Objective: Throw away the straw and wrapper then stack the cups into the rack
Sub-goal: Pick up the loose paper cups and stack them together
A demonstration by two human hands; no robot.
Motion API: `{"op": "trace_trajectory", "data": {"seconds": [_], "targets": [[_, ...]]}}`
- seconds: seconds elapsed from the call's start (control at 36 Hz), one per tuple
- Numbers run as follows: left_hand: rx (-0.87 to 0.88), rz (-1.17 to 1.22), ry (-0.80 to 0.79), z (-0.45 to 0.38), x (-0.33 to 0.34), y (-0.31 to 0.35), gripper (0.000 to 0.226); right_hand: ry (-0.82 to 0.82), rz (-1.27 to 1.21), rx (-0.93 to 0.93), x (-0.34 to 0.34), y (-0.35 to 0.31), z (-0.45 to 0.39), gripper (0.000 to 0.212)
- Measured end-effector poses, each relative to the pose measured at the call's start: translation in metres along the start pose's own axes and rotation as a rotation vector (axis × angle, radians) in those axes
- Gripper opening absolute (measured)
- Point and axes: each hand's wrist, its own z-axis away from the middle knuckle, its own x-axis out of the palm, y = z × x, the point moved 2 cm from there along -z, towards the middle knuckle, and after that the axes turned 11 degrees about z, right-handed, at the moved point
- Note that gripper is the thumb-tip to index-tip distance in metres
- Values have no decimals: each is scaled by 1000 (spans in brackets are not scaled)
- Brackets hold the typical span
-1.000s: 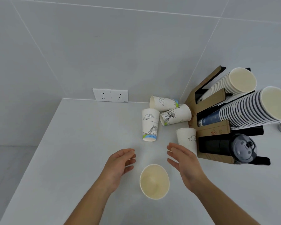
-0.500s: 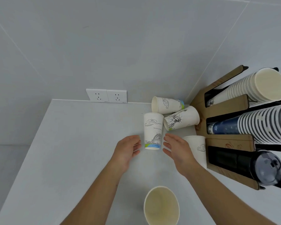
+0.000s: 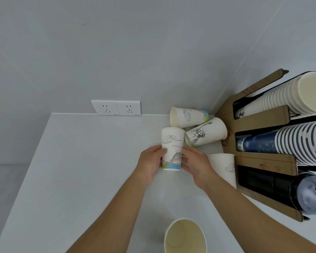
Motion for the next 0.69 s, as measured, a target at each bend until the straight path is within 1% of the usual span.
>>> {"op": "trace_trajectory", "data": {"seconds": [0.14,0.22,0.33,0.39,0.53,0.69], "targets": [[1,25,10,1,0,-2,14,-13,-3,-4,1,-1,3,13],[10,20,9,5,-2,-2,16,-24,-12,-1,2,0,7,20],[45,8,15,15,-5,1,24,-51,-32,-21,1,-5,21,10],[77,8,20,20,-7,3,26,-62,-31,-33,1,-7,27,9],[156,59,-15,43,-8,9,25,-71,-12,-99,-5,-16,52,14],[261,43,-78,83,-10,21,33,-85,51,-250,-17,-27,93,32]]}}
